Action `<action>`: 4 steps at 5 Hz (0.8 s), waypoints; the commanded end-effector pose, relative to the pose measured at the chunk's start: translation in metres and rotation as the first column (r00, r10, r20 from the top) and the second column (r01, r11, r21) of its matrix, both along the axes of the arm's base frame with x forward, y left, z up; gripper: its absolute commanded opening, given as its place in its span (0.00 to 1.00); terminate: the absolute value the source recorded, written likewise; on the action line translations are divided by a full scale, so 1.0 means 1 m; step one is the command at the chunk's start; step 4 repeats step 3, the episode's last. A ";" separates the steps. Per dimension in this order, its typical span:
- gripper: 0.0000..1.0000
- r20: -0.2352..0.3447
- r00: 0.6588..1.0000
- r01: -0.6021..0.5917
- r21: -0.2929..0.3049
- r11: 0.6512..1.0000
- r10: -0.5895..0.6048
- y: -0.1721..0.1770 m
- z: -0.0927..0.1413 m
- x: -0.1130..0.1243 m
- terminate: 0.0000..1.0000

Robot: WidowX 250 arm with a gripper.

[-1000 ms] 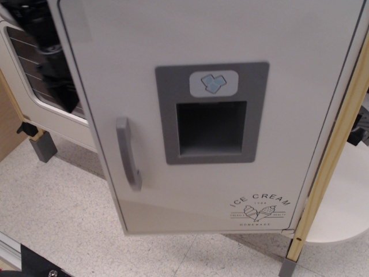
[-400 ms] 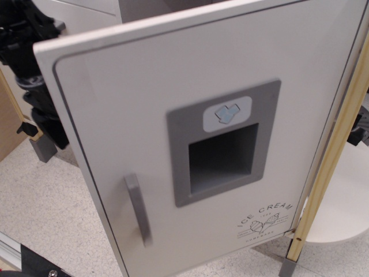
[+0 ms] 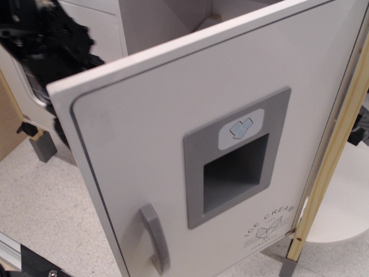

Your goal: Open fridge

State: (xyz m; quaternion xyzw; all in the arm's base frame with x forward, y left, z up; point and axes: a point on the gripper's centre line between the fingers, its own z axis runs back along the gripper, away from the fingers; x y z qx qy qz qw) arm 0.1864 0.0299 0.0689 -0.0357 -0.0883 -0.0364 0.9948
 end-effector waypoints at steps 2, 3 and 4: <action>1.00 0.001 0.998 0.070 -0.026 0.997 -0.070 -0.050 0.013 0.007 0.00; 1.00 -0.035 0.996 0.083 -0.032 0.996 -0.084 -0.061 0.011 0.007 1.00; 1.00 -0.035 0.996 0.083 -0.032 0.996 -0.084 -0.061 0.011 0.007 1.00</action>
